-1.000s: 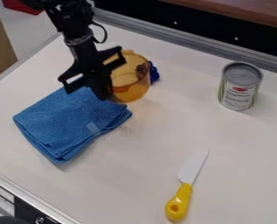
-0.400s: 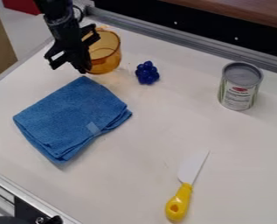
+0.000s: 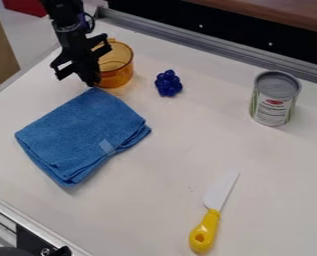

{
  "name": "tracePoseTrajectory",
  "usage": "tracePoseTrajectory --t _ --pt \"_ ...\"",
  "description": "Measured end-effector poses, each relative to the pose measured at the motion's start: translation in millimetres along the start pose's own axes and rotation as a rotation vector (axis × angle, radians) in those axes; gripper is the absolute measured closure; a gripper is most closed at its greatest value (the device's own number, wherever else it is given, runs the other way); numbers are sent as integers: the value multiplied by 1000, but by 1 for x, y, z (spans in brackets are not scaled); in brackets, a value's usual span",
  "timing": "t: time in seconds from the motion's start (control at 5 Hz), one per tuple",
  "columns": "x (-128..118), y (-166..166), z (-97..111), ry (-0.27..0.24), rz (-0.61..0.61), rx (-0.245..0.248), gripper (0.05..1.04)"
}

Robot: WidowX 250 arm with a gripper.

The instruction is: Move the yellow pot to the upper left of table

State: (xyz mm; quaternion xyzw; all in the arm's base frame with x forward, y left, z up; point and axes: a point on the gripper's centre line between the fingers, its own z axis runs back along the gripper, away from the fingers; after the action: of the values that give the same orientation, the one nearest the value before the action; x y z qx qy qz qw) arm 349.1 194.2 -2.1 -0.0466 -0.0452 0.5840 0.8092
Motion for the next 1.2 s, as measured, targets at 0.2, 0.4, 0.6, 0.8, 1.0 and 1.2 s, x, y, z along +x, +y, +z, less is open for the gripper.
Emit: tracePoseTrajectory --t 0.2,0.4,0.6,0.8,1.0,1.2 --pt "3 -6 -2 -5 2 6 1021" --pt "4 -5 -4 4 3 24 996" --pt "5 -9 0 8 -25 24 840" --pt "2 -6 -3 19 -24 26 588" --pt "-8 -4 0 40 -47 7 292" --pt "-22 4 24 18 -102 -21 89"
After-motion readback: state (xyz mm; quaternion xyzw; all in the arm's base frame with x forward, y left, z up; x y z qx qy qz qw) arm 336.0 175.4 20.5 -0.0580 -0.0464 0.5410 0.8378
